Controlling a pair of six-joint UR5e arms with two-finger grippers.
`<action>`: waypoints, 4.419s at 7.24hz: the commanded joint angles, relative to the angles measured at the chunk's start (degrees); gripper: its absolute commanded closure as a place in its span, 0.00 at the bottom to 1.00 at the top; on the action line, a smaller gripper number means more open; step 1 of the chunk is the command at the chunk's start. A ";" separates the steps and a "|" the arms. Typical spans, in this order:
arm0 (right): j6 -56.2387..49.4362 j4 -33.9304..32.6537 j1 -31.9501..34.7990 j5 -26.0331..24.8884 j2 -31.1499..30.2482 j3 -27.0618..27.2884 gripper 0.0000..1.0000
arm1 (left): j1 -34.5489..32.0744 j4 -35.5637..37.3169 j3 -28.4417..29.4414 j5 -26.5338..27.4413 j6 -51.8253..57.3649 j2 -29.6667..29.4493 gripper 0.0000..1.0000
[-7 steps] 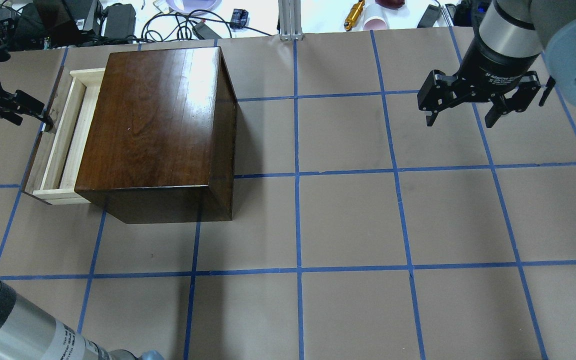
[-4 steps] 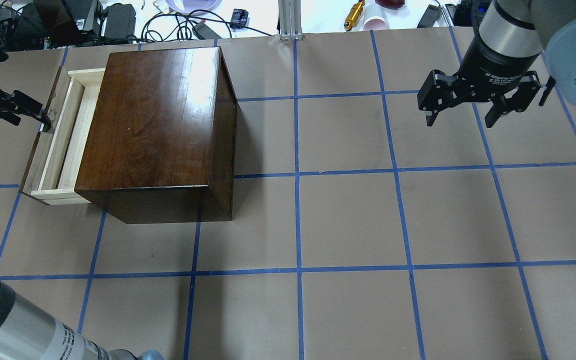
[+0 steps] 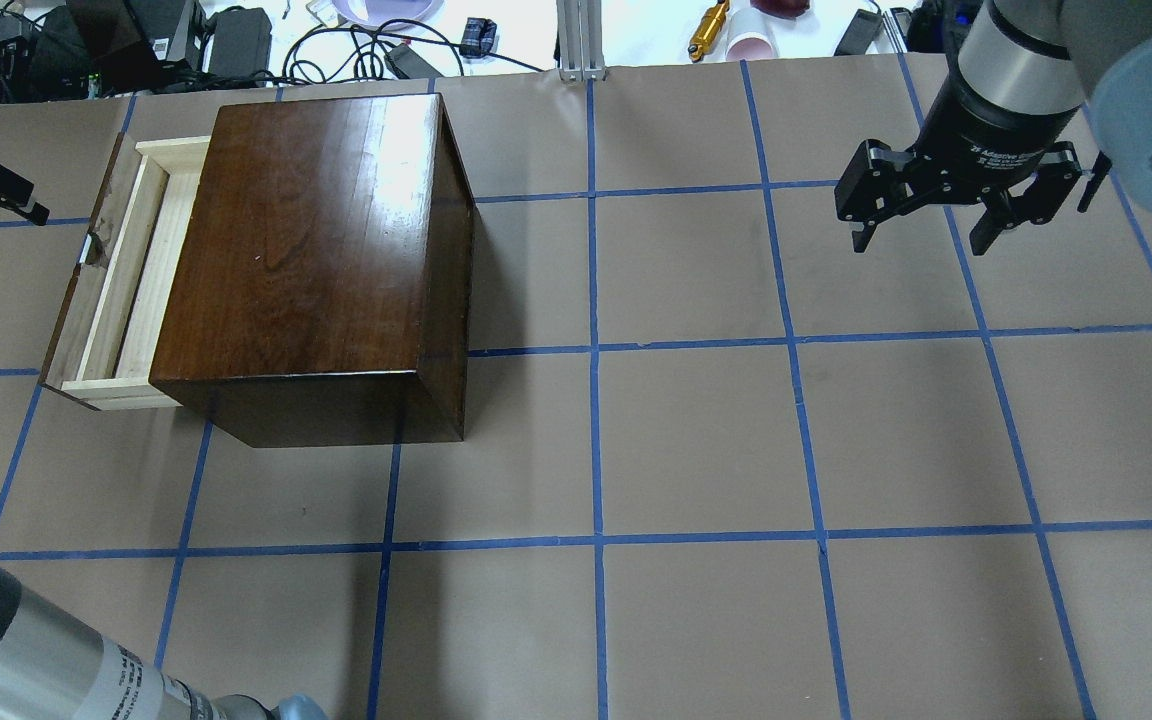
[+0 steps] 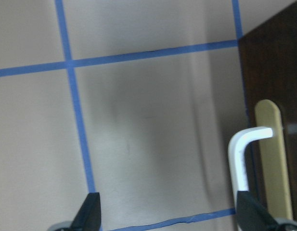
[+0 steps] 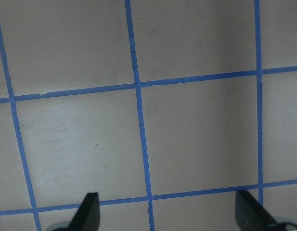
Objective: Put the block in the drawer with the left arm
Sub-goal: 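Release the handle and move the left gripper over the yellow cube, then lower and grasp the yellow cube with the left gripper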
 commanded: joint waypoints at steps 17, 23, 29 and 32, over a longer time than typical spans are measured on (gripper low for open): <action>0.00 0.00 0.00 0.00 0.00 0.09 0.00 | 9.84 12.34 19.74 0.33 13.67 -19.36 0.00; 0.00 0.00 0.00 0.00 0.00 0.00 0.00 | 9.84 15.33 28.45 -2.40 15.61 -28.59 0.00; 0.00 0.00 0.00 0.00 0.00 0.00 0.00 | 9.84 16.21 31.63 -2.49 15.52 -33.26 0.00; 0.00 0.00 0.00 0.00 0.00 0.00 0.00 | 9.84 16.21 31.63 -2.40 15.88 -33.35 1.00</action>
